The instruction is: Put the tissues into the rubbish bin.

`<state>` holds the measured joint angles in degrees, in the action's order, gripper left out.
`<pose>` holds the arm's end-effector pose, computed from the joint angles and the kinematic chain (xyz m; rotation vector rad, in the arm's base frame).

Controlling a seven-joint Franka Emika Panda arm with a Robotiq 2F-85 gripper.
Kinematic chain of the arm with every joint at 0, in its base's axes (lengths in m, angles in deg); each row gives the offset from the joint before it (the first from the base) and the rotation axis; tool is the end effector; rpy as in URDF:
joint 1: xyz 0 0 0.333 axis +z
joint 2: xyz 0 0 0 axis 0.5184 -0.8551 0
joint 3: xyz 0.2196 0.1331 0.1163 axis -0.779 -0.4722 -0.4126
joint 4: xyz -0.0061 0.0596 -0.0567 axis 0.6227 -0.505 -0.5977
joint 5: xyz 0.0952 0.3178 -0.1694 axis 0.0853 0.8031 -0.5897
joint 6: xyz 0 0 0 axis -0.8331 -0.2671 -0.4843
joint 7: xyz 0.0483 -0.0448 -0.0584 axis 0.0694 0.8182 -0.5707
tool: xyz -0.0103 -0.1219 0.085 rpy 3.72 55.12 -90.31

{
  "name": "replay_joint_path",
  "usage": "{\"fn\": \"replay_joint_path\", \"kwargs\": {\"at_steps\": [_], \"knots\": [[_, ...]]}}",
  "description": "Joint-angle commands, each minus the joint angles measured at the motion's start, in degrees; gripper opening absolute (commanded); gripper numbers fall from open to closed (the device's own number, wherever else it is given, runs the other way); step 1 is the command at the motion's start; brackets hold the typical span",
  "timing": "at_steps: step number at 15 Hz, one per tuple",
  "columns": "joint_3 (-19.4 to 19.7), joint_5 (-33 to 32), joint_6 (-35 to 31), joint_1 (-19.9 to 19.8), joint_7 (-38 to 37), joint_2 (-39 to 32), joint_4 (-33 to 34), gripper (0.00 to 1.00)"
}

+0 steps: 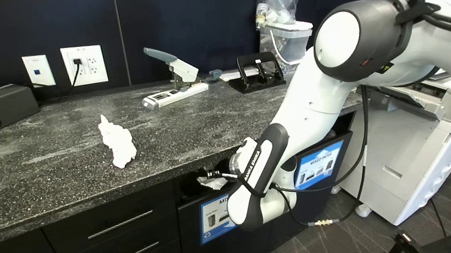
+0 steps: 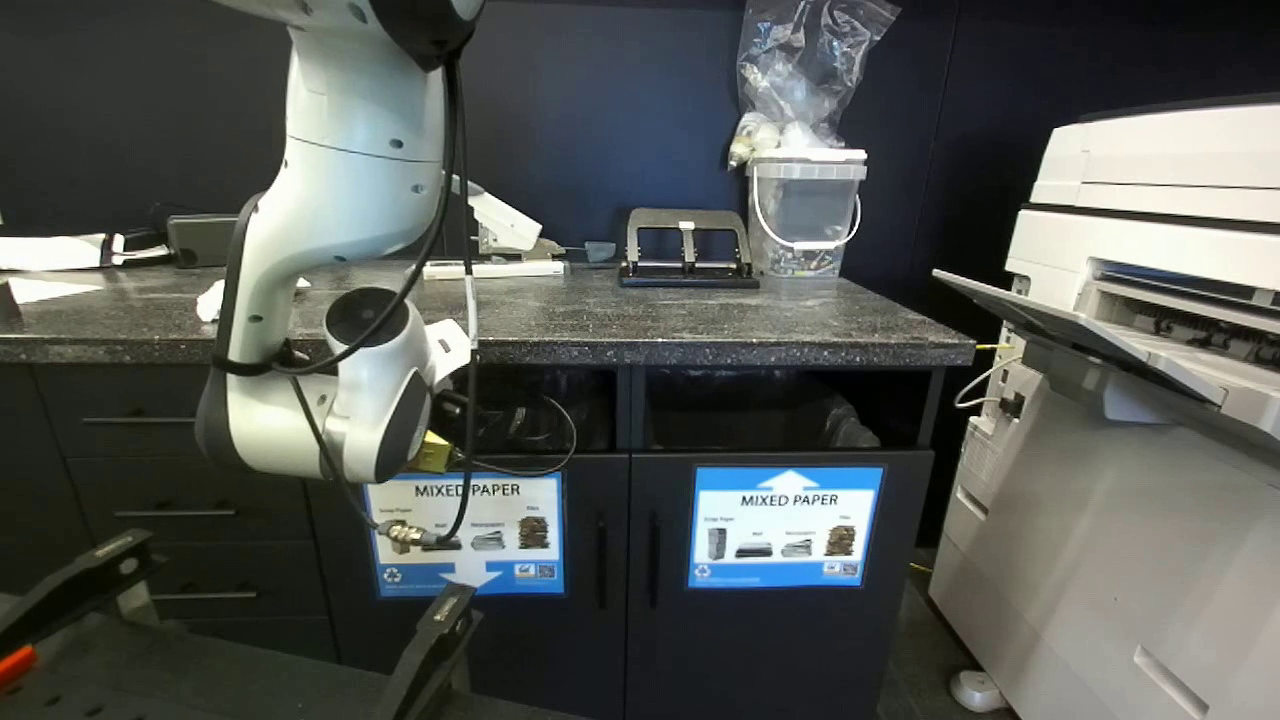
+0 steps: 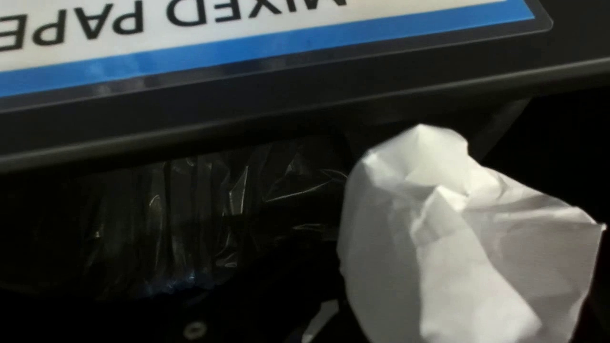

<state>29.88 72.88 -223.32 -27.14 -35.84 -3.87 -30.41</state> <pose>0.5348 0.1773 -0.0284 -2.5796 -0.2966 -1.1229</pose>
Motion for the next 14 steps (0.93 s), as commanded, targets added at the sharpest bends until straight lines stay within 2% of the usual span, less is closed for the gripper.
{"fn": "replay_joint_path", "kwargs": {"at_steps": [1,4,11,12,13,14], "knots": [[-2.31,0.48,-3.82,0.24,-2.54,-1.94,6.61,0.11],[-3.05,-1.49,-5.34,-0.39,-4.32,-4.84,10.19,0.11],[-3.4,-0.28,-7.66,0.32,-7.2,-11.06,20.67,0.09],[-3.18,-0.15,-7.6,0.59,-7.35,-11.63,21.71,0.37],[-2.77,0.37,-7.67,1.03,-7.09,-11.91,22.4,0.37],[-2.59,0.49,-7.98,1.18,-7.11,-12.27,23.07,0.43]]}}
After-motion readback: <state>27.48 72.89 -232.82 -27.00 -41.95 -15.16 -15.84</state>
